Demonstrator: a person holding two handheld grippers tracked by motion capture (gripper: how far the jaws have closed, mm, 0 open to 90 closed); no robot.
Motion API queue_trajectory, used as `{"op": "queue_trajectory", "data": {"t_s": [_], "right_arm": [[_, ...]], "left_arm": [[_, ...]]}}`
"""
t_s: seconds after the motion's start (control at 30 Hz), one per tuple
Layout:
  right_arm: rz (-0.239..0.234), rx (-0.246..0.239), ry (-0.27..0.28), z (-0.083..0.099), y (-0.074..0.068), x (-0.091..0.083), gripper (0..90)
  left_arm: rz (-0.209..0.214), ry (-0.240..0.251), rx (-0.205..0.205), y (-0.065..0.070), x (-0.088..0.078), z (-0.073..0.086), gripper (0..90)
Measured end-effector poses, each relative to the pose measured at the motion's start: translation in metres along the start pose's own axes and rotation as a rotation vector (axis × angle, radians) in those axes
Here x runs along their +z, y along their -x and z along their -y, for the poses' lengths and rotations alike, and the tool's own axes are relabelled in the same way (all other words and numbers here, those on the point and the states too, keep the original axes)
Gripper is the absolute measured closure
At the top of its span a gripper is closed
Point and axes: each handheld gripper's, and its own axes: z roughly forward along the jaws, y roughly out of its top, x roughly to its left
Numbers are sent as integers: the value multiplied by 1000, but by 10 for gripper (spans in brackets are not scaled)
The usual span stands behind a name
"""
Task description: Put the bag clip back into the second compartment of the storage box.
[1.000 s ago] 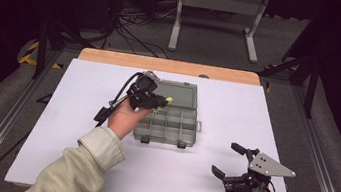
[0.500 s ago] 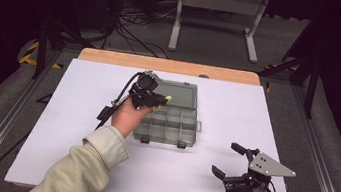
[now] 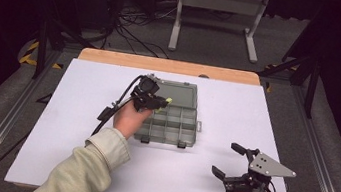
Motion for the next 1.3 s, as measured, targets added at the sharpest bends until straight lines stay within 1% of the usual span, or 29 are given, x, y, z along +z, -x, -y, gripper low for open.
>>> {"op": "queue_trajectory", "data": {"t_s": [0.13, 0.3, 0.43, 0.5, 0.53, 0.7, 0.93, 1.3], "right_arm": [[-1, 0, 1, 0, 0, 0, 33], [-4, 4, 3, 0, 0, 0, 33], [-6, 5, 3, 0, 0, 0, 33], [-7, 6, 2, 0, 0, 0, 34], [-7, 5, 3, 0, 0, 0, 34], [-9, 8, 1, 1, 1, 0, 33], [-12, 9, 0, 1, 1, 0, 33], [-17, 12, 1, 1, 1, 0, 34]], "left_arm": [[-3, -13, -7, -2, 6, 3, 769], [1, -21, -22, -5, 10, 6, 769], [5, -29, -24, -6, 13, 7, 769], [3, -42, -27, -6, 14, 8, 769], [9, -47, -27, -7, 15, 9, 769], [9, -60, -36, -7, 18, 11, 768], [13, -71, -48, -9, 19, 13, 768], [9, -84, -53, -8, 18, 14, 768]]}}
